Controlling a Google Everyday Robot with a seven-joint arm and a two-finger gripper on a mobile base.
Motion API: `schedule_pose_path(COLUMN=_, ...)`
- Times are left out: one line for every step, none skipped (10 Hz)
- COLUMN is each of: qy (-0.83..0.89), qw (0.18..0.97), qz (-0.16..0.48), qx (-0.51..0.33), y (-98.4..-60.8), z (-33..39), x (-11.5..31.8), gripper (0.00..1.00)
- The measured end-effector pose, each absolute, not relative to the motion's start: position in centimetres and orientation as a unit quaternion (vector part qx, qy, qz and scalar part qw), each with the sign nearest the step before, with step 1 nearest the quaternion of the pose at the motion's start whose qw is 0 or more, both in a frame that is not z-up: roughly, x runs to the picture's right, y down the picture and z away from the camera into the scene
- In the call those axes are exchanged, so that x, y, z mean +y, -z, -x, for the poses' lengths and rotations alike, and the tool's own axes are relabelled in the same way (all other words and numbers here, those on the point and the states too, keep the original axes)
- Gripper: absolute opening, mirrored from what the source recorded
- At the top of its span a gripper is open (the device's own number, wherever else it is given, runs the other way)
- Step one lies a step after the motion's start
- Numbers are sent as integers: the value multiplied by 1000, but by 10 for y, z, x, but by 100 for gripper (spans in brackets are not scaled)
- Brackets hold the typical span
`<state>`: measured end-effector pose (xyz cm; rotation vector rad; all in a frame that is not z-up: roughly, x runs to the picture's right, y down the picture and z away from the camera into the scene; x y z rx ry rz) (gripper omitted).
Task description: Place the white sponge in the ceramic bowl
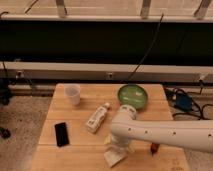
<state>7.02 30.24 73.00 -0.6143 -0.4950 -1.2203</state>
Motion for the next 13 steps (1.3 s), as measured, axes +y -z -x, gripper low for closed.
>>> schedule_pose_path(qy=557, qw=748, qz=280, qx=-227, y=-730, z=-71, x=303, gripper=80)
schedule_pose_path(qy=557, qw=747, qz=280, qx=-228, y=-730, z=-71, x=304, gripper=80)
schedule_pose_path(qy=557, qw=747, qz=281, qx=-229, y=-731, z=-71, x=305, gripper=80)
schedule_pose_path(qy=557, qw=747, qz=281, qx=-229, y=-731, z=-72, x=305, gripper=80)
schedule_pose_path(qy=556, qw=747, qz=281, qx=-231, y=-731, z=-72, x=306, gripper=80)
schedule_pose_path(qy=556, qw=747, qz=282, qx=-231, y=-732, z=-72, x=308, gripper=80)
schedule_pose_path(qy=556, qw=747, qz=282, qx=-232, y=-732, z=-72, x=308, gripper=80)
schedule_pose_path(qy=555, qw=747, qz=281, qx=-232, y=-733, z=-73, x=309, gripper=80)
schedule_pose_path(qy=555, qw=747, qz=282, qx=-233, y=-733, z=-73, x=310, gripper=80)
schedule_pose_path(qy=555, qw=747, qz=282, qx=-234, y=-733, z=-73, x=311, gripper=80)
schedule_pose_path(qy=555, qw=747, qz=282, qx=-234, y=-734, z=-74, x=311, gripper=80)
schedule_pose_path(qy=554, qw=747, qz=282, qx=-234, y=-734, z=-74, x=311, gripper=80)
schedule_pose_path(qy=553, qw=748, qz=282, qx=-235, y=-735, z=-75, x=312, gripper=80)
